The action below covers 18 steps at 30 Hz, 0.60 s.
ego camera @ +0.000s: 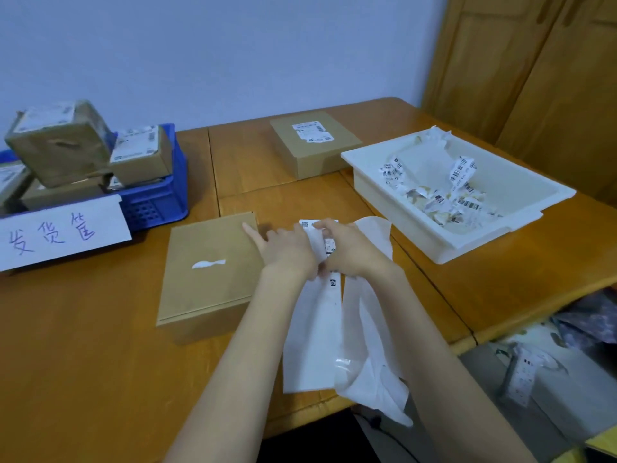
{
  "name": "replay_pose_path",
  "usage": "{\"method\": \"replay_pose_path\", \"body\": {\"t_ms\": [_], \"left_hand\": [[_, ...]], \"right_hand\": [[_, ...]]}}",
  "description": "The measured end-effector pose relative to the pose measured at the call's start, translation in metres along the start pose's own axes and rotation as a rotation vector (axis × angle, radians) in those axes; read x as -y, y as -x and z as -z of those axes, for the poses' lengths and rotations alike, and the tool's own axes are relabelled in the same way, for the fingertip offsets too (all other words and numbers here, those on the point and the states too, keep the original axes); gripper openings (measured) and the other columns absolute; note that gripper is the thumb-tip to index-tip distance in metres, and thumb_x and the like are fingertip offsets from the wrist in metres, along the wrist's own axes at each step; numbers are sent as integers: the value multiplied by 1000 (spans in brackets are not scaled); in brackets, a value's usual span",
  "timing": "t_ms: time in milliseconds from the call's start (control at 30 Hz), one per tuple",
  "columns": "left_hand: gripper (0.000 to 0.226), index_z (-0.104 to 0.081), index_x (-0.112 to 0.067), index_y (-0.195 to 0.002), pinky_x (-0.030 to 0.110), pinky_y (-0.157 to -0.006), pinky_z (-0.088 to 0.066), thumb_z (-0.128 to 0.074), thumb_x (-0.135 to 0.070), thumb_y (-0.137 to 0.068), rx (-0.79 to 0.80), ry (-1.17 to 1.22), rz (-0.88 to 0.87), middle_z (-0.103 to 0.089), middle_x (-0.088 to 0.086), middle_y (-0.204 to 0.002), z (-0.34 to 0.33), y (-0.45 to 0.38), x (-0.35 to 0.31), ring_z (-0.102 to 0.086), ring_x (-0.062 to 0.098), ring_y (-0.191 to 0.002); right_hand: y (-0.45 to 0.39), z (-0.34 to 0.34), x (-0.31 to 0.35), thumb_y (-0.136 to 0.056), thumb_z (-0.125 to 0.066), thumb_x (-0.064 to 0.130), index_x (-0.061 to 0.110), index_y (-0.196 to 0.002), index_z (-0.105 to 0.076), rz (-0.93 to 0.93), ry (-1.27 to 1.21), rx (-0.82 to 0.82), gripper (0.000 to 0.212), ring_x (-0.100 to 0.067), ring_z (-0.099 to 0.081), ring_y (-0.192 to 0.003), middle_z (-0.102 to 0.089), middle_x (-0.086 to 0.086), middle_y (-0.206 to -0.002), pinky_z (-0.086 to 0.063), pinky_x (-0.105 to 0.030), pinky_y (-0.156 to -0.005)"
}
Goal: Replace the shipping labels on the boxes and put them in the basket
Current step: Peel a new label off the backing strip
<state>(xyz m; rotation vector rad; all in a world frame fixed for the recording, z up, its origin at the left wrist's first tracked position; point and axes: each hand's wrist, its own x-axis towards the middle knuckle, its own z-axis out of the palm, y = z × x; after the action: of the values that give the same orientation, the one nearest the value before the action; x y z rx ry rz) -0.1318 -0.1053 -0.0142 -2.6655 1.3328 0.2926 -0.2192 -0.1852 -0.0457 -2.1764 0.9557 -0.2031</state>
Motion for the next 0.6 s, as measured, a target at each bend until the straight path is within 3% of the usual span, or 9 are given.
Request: {"method": "replay_pose_path", "body": {"t_ms": [100,200,267,300,367,400,500,567,600], "left_hand": [[53,-39,-11,-126,62,-119,2,-67,-34,-88,-244,187,-8,-66,7,-111,-7,1,1,-59,31,-117],[58,-36,-12,-137,46,-118,-23,-65,-15,-87,-396,447,-35,-68,10,-104,-7,-2,5,-62,34,-108],[61,-41,-15,-140,36,-93,-47,-61,0,-84,-386,760,-44,-65,12,-112,-3,-7,9,-60,33,-108],[56,-47,-17,-135,31,-79,-49,-60,2,-84,-384,878,-49,-64,11,-114,-2,-10,11,-61,30,-103],[42,-60,-18,-121,18,-59,-43,-58,3,-85,-446,1011,-66,-65,6,-111,0,-13,13,-61,21,-86],[37,-63,-17,-115,14,-57,-41,-57,3,-85,-480,1074,-80,-66,4,-110,0,-13,13,-60,19,-84],[28,-65,-15,-104,21,-77,-48,-60,4,-84,-532,1299,-93,-66,-2,-109,4,-10,11,-60,18,-105],[15,-64,-16,-95,30,-80,-53,-71,-9,-83,-504,1409,-72,-62,-7,-95,9,-6,12,-60,13,-96],[16,-62,-15,-88,30,-76,-52,-76,-23,-84,-491,1430,-53,-59,-8,-86,12,-4,12,-58,10,-86]], "right_hand": [[0,-7,0,-76,-70,1,20,-147,-31,65,-74,-89,83,-25,-54,-111,-51,6,-114,-47,-29,-67],[1,-9,-1,-73,-77,5,19,-153,-18,6,-227,-153,101,-22,-44,-130,-39,-4,-143,-50,-36,-87],[3,-5,0,-70,-82,12,20,-154,-12,-33,-308,-178,110,-22,-47,-128,-40,-4,-144,-48,-27,-81],[4,-3,0,-70,-83,13,19,-153,-14,-55,-346,-167,108,-19,-54,-120,-49,-2,-135,-47,-21,-75],[7,2,1,-72,-81,12,17,-148,-25,-101,-361,-133,94,-11,-62,-93,-63,1,-107,-42,-16,-59],[8,4,1,-73,-80,13,16,-141,-35,-118,-323,-128,82,-11,-61,-83,-65,0,-97,-40,-17,-55],[6,5,2,-75,-73,8,6,-104,-64,-128,-210,-142,30,-18,-61,-70,-67,-5,-78,-46,-28,-58],[3,1,3,-81,-63,2,4,-83,-66,-135,-308,-185,3,-20,-66,-64,-68,-11,-71,-49,-27,-57],[1,0,3,-84,-58,-1,6,-77,-64,-136,-360,-244,11,-22,-68,-68,-69,-12,-72,-52,-26,-58]]}}
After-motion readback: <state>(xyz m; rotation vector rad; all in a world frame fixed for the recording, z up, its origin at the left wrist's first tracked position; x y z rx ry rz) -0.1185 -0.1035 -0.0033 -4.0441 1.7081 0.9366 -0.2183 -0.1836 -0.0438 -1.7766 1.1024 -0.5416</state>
